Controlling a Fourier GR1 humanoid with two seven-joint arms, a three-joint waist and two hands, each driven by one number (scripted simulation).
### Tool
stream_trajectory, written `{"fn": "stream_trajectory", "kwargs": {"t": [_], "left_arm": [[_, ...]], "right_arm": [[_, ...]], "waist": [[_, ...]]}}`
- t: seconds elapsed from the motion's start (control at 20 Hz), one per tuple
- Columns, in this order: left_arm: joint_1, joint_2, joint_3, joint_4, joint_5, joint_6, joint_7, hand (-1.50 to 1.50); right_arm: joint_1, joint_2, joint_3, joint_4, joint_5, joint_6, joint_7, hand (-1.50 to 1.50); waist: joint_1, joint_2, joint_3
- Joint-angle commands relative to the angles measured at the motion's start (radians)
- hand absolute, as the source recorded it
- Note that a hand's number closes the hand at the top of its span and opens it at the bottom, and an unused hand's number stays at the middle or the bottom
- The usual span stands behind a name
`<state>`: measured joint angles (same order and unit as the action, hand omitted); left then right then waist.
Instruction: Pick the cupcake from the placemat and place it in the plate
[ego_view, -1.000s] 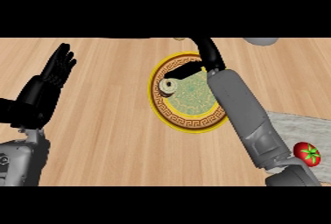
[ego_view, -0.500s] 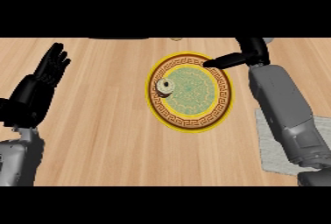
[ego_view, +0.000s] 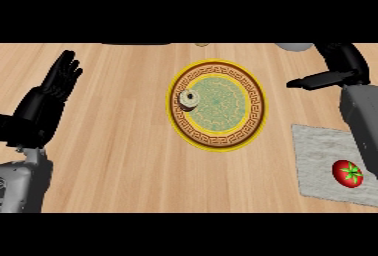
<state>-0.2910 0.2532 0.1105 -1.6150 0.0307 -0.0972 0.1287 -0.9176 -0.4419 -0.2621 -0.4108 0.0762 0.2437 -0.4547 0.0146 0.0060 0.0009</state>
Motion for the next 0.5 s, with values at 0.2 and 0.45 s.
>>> {"fn": "stream_trajectory", "kwargs": {"t": [0.2, 0.45], "left_arm": [[-0.051, 0.033, 0.053, 0.079, 0.034, -0.044, -0.044, 0.00], [0.020, 0.009, 0.013, -0.029, 0.024, -0.040, 0.012, 0.00]], "right_arm": [[0.020, -0.153, -0.014, 0.124, 0.030, 0.130, -0.155, -1.50], [0.039, -0.179, -0.012, 0.153, 0.062, 0.067, -0.226, -1.50]], "waist": [[0.015, 0.009, 0.001], [0.022, 0.006, 0.001]]}}
